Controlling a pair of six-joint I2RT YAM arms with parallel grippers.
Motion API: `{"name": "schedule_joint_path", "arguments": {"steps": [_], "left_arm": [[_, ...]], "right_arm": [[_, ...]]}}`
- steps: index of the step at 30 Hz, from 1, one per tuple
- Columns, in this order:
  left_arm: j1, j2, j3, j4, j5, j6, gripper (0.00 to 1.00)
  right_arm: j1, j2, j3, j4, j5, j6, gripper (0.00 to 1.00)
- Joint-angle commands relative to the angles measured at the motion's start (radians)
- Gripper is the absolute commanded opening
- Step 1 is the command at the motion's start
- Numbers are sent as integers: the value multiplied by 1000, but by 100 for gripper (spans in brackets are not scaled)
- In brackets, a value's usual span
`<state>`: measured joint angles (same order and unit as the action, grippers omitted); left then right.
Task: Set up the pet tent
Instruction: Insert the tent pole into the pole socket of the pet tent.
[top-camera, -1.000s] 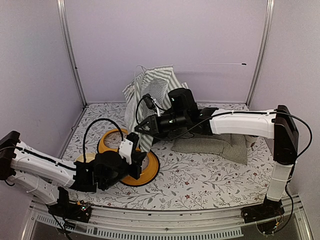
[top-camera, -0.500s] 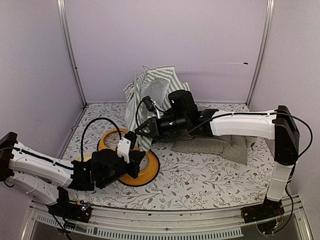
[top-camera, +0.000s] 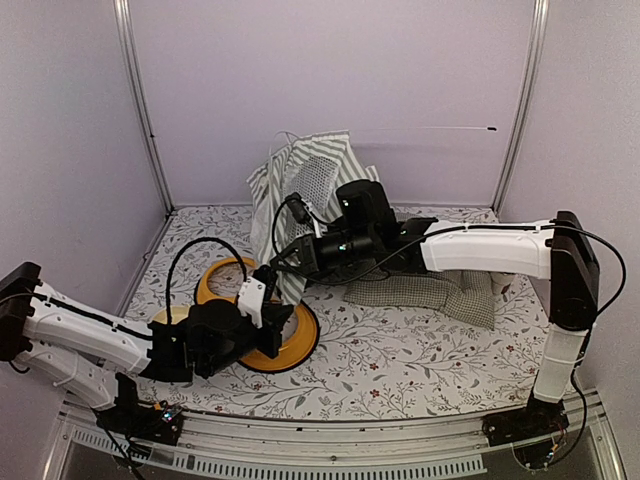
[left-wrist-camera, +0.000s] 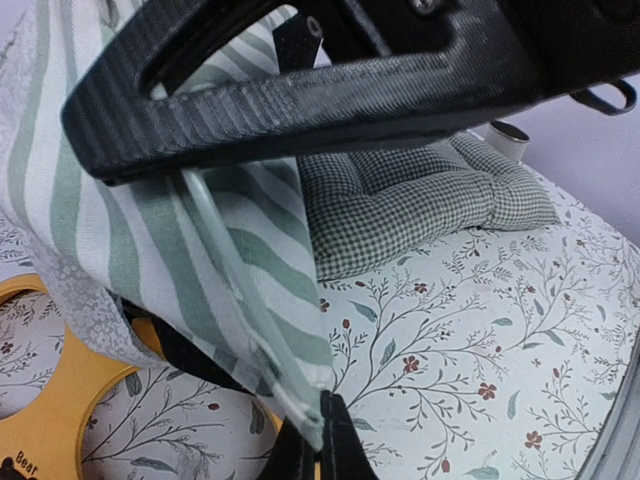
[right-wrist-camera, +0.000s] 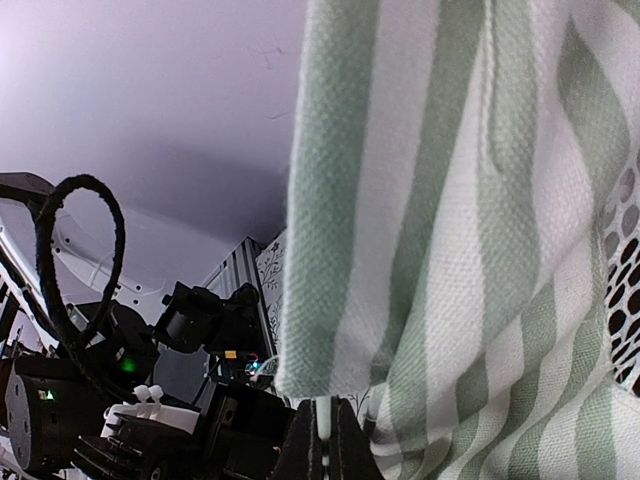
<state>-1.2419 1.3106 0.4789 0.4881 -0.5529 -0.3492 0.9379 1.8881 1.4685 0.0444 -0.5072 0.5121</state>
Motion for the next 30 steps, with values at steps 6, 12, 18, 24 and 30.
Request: {"name": "schedule_joint_path", "arguments": {"steps": [6, 12, 18, 24, 30], "left_arm": [[-30, 18, -24, -97, 145, 3, 0], [-33, 19, -21, -99, 145, 3, 0], [-33, 13, -15, -105, 146, 7, 0], [-33, 16, -8, -110, 150, 13, 0], [-33, 10, -7, -112, 147, 11, 0]], "right_arm": [[-62, -26, 75, 97, 181, 4, 0], [-63, -20, 84, 96, 179, 2, 0], [-65, -5, 81, 98, 174, 6, 0], [-66, 7, 87, 100, 174, 6, 0], [-68, 18, 86, 100, 172, 7, 0]]}}
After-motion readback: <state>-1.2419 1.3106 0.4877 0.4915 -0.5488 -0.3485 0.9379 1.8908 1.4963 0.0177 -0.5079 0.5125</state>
